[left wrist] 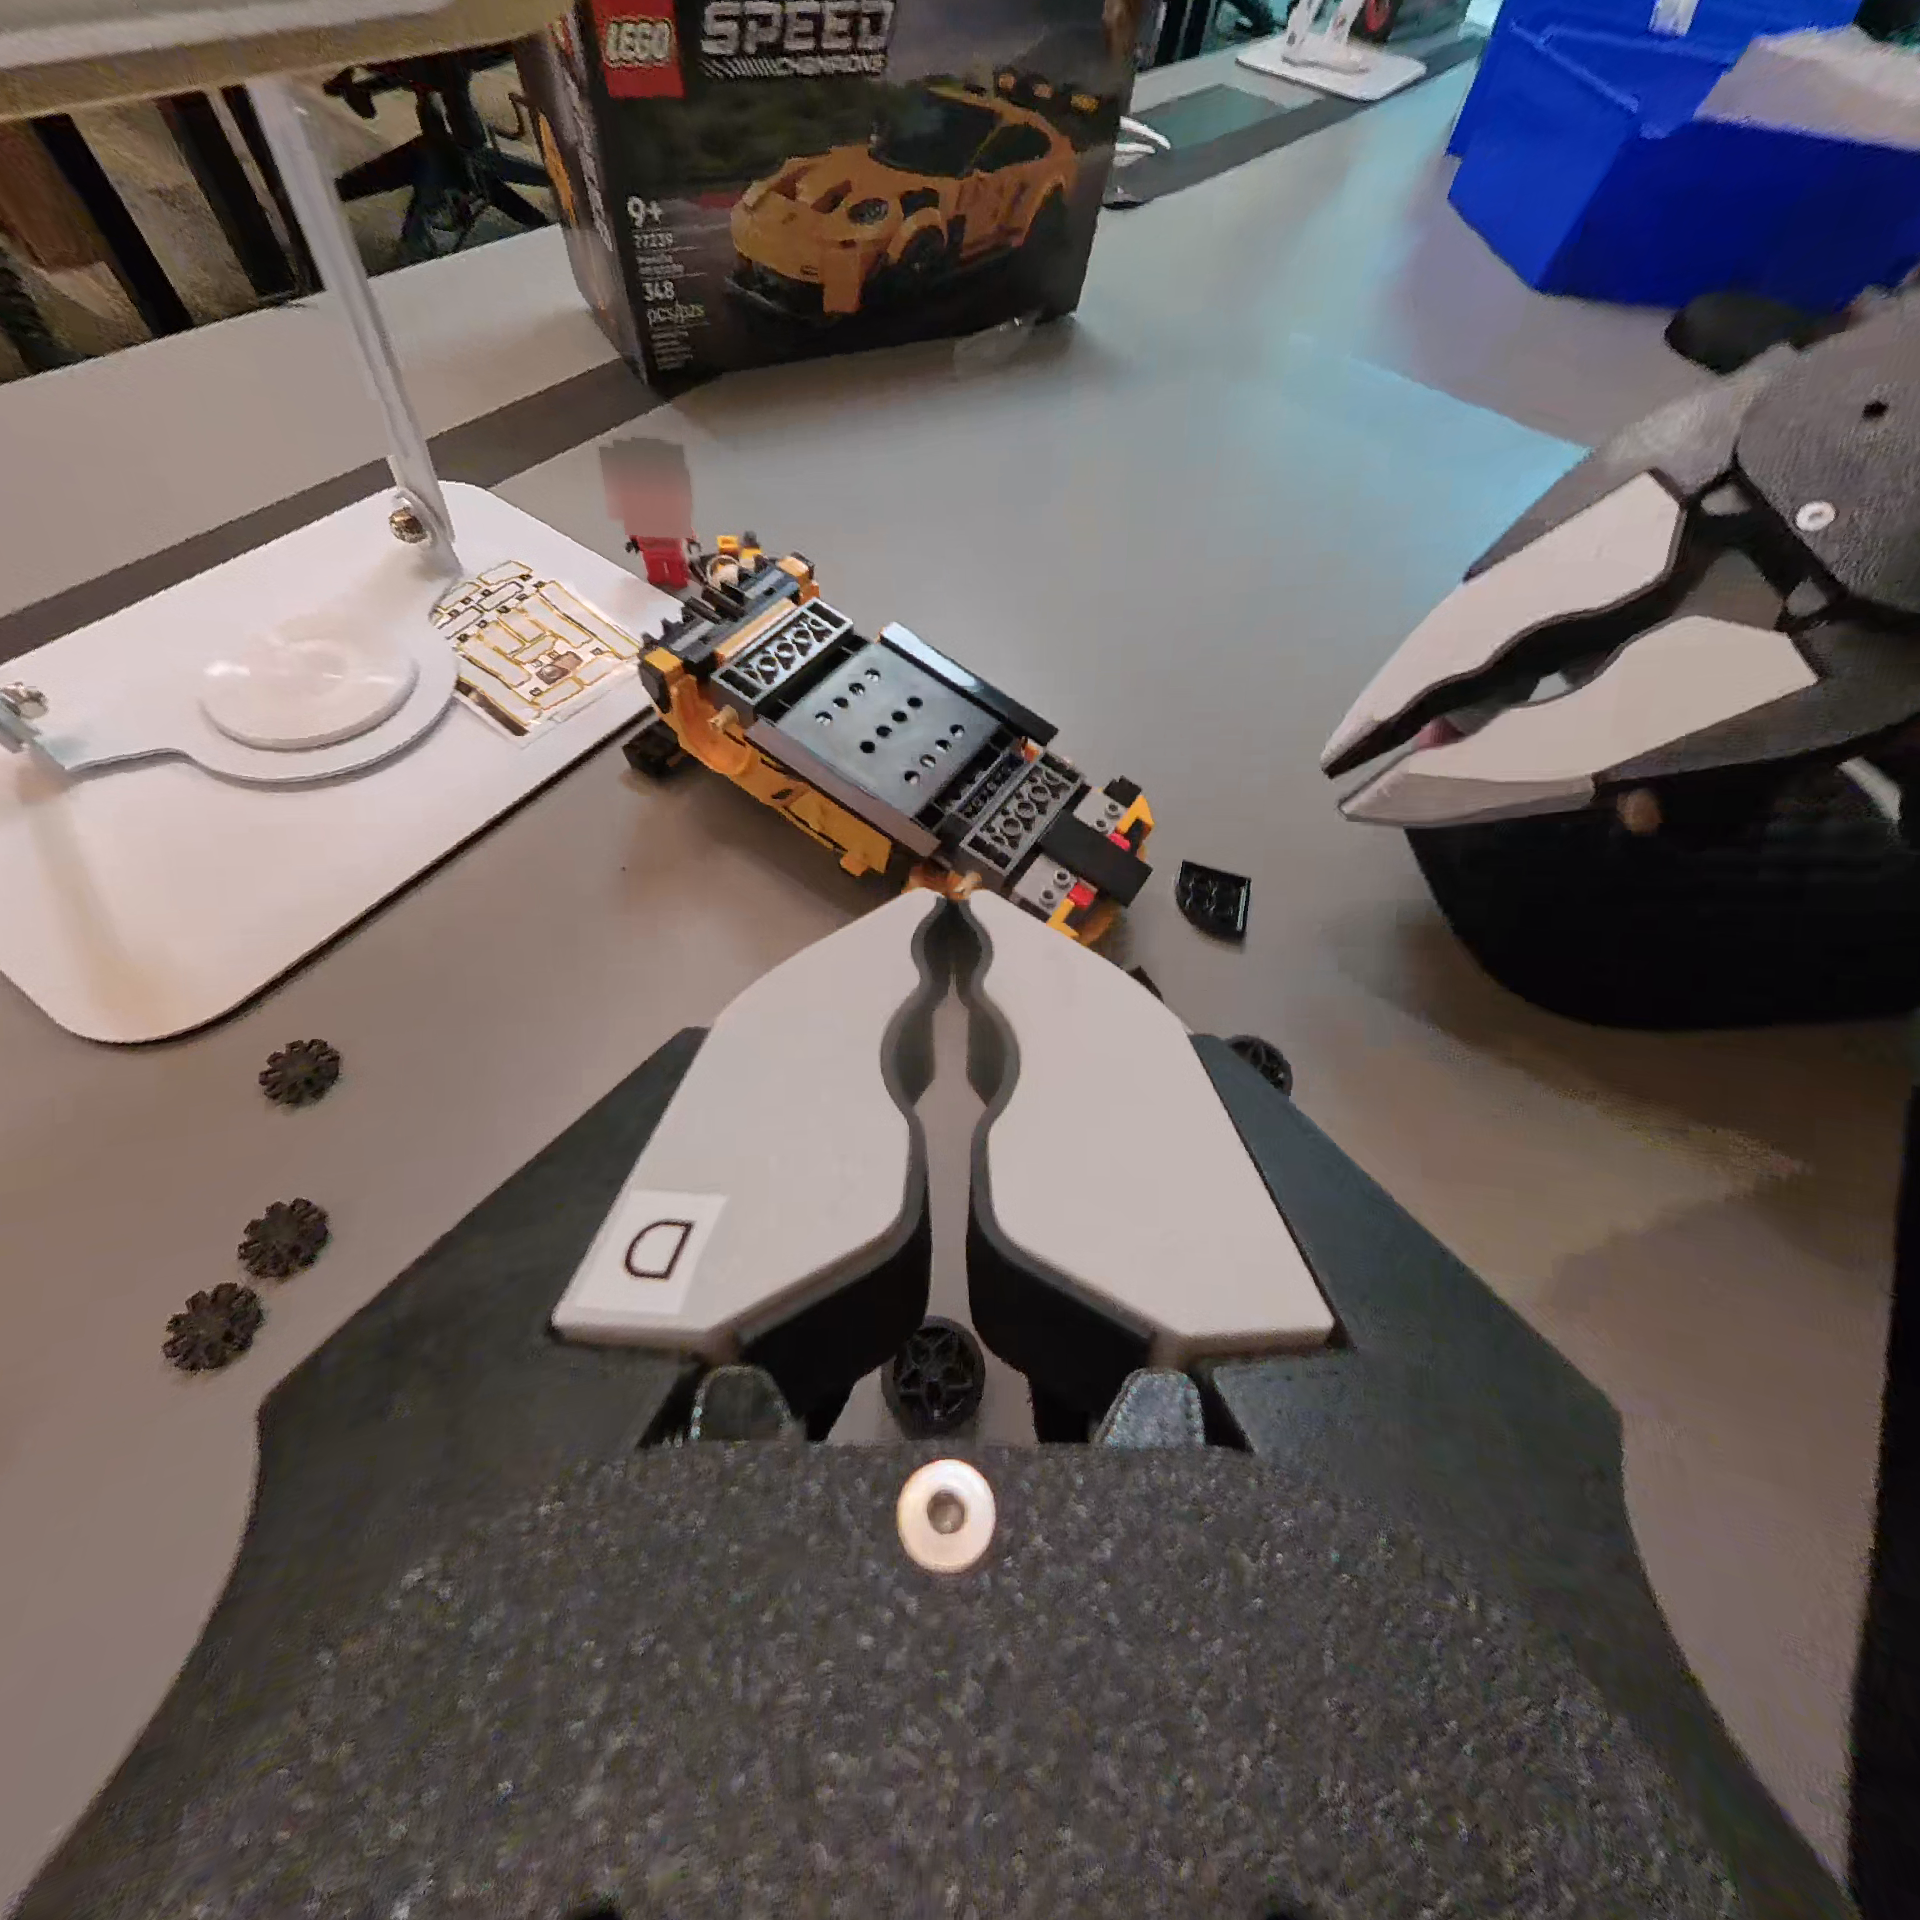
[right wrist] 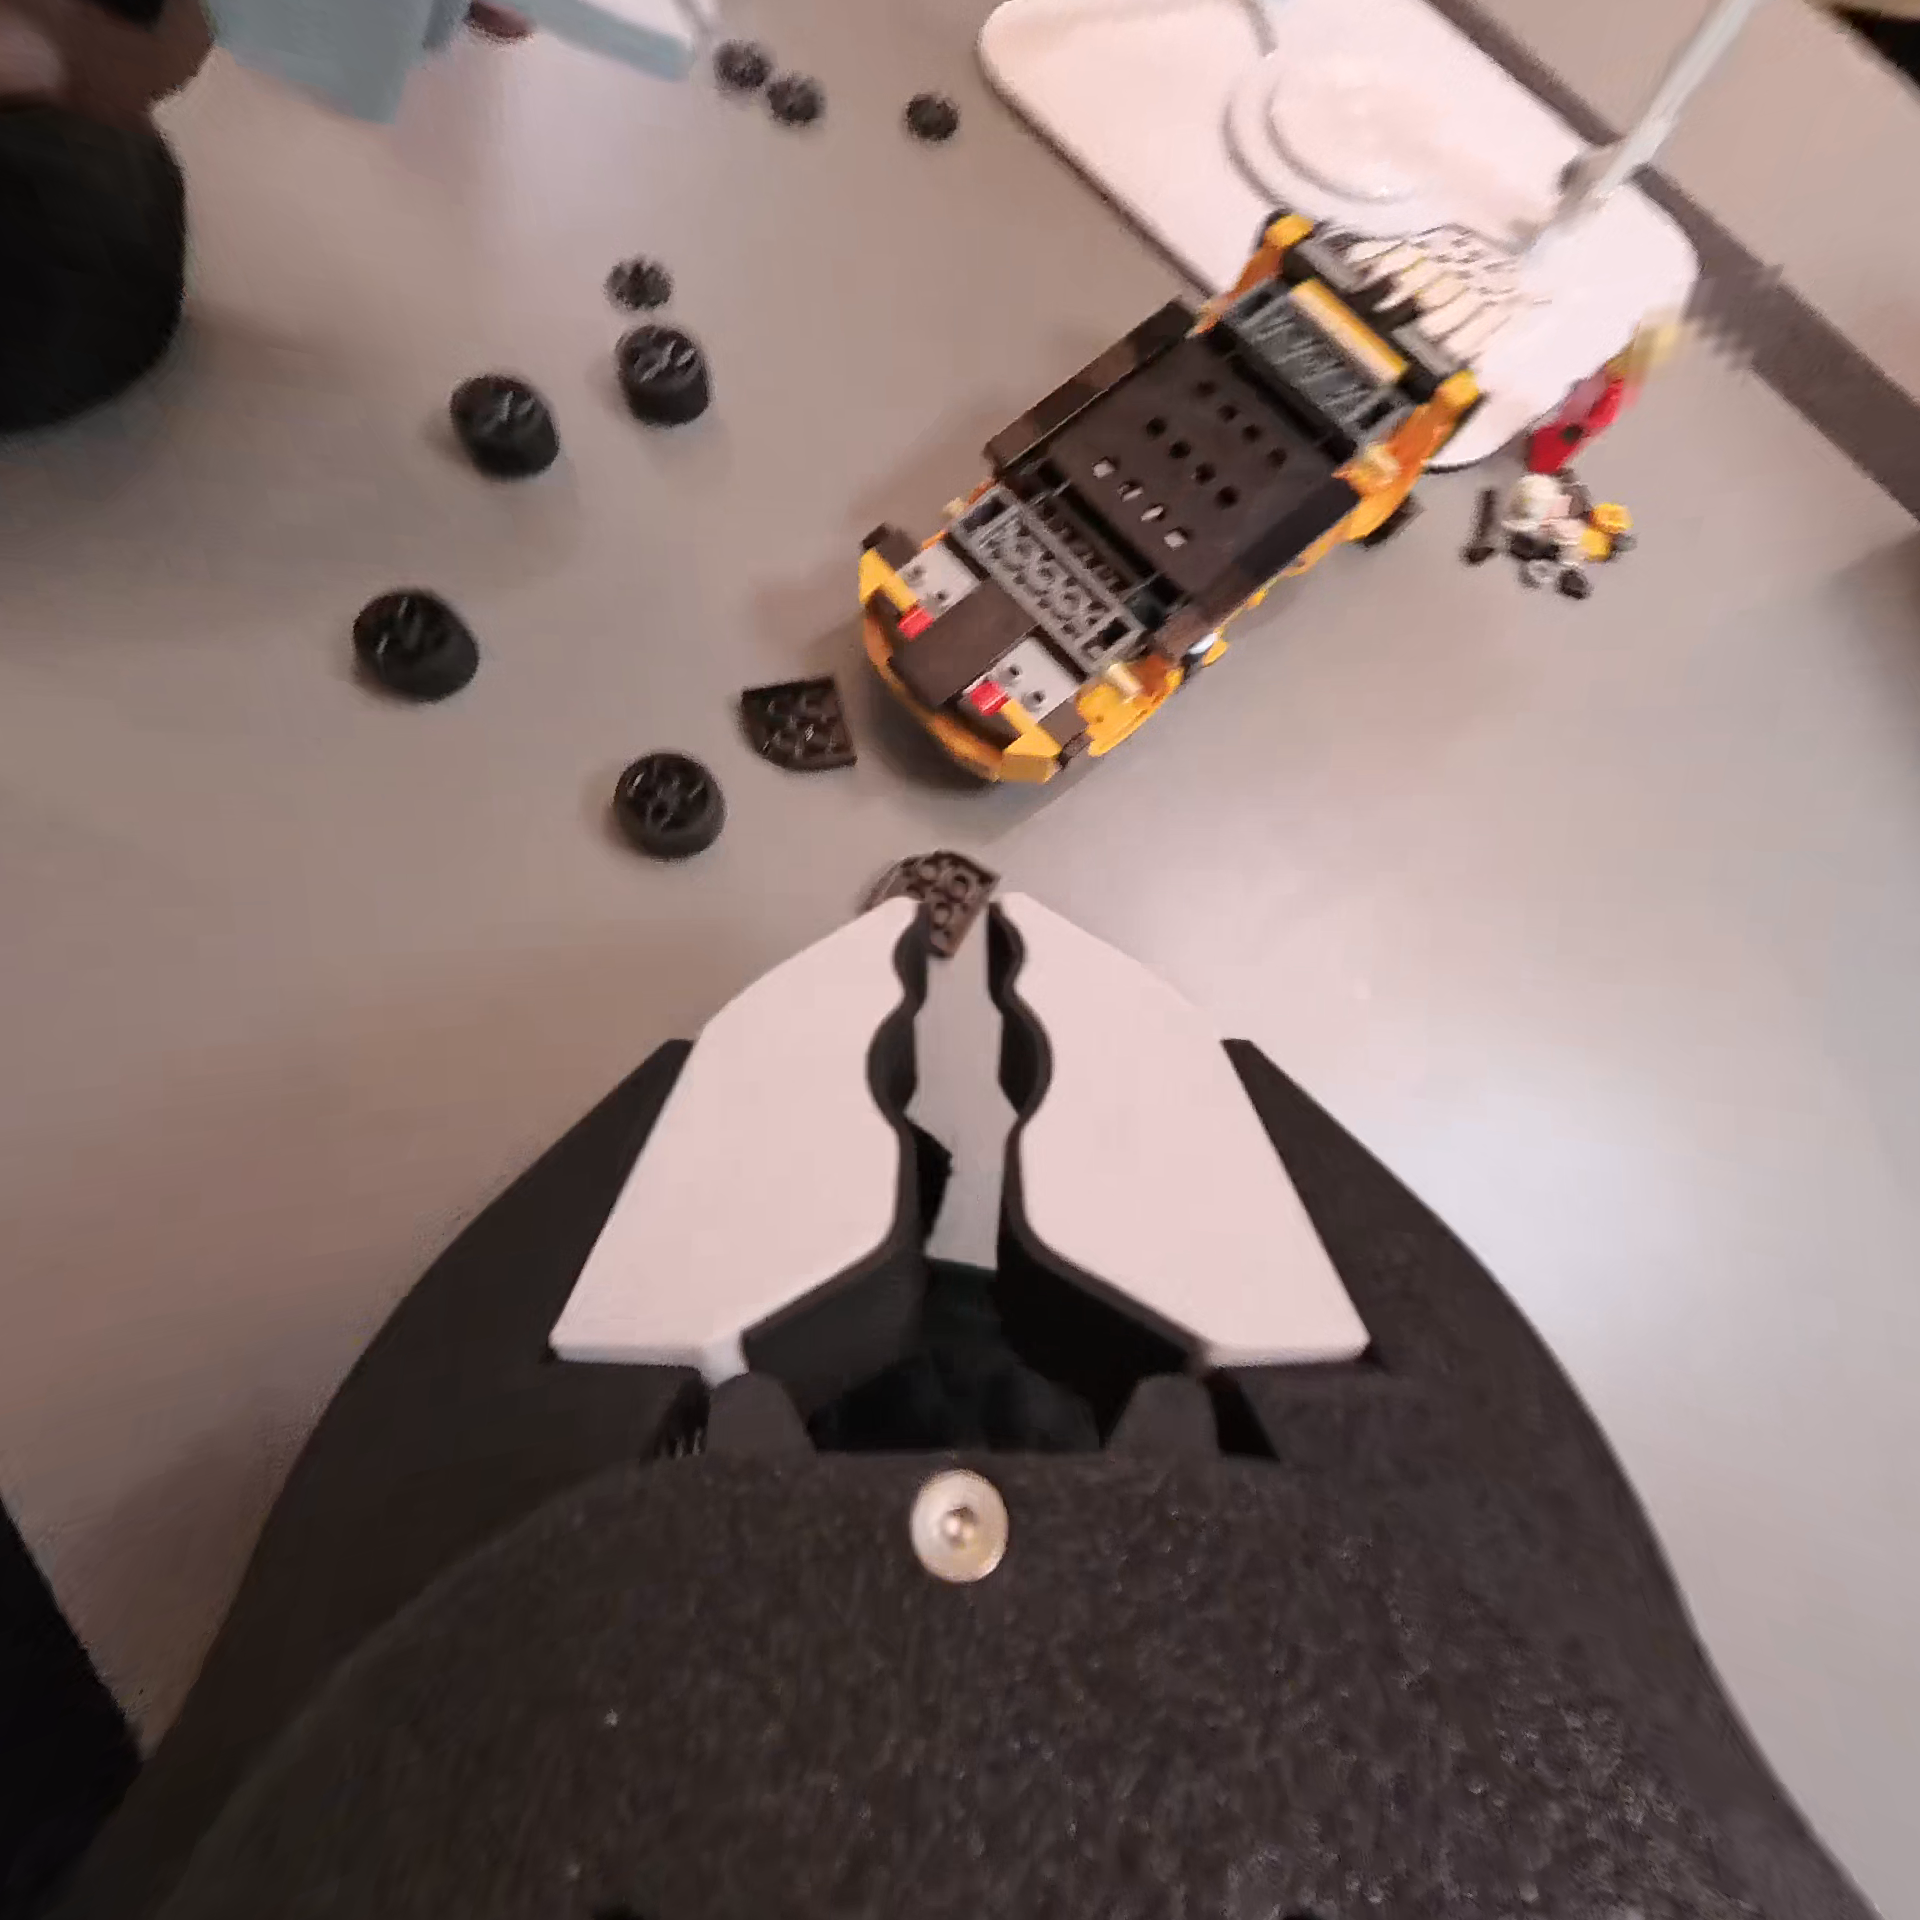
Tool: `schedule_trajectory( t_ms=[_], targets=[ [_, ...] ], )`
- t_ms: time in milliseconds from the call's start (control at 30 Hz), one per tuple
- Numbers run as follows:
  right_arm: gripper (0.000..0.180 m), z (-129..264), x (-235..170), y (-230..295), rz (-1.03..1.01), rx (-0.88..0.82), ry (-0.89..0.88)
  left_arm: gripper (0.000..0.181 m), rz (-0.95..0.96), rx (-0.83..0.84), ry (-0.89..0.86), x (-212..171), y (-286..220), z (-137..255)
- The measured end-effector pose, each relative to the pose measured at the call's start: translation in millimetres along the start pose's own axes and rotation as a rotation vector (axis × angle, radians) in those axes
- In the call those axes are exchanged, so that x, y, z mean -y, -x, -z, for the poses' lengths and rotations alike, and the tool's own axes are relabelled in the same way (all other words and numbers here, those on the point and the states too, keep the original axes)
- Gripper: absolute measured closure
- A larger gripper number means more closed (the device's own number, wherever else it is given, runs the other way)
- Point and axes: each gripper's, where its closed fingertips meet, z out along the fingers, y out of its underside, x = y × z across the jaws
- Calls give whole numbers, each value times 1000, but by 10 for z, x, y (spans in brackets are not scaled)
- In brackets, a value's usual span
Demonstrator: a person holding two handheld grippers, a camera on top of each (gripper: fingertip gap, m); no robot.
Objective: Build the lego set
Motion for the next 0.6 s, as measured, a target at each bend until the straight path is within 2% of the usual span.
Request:
schedule_trajectory(
  t_ms=[133,200,500,600],
  targets=[
    [145,-201,-122,65,60,54,94,180,-85,-1,31,-156,-54,-104],
    [141,-312,-172,82,49,86,146,178,-87,-27,45,-215,-87,-134],
    [133,-457,-225,95,17,199,250,177,-79,-84,50,-296,-133,-135],
    [146,-464,-224,69,24,193,251,177,-83,-101,54,-317,-163,-145]
  ],
)
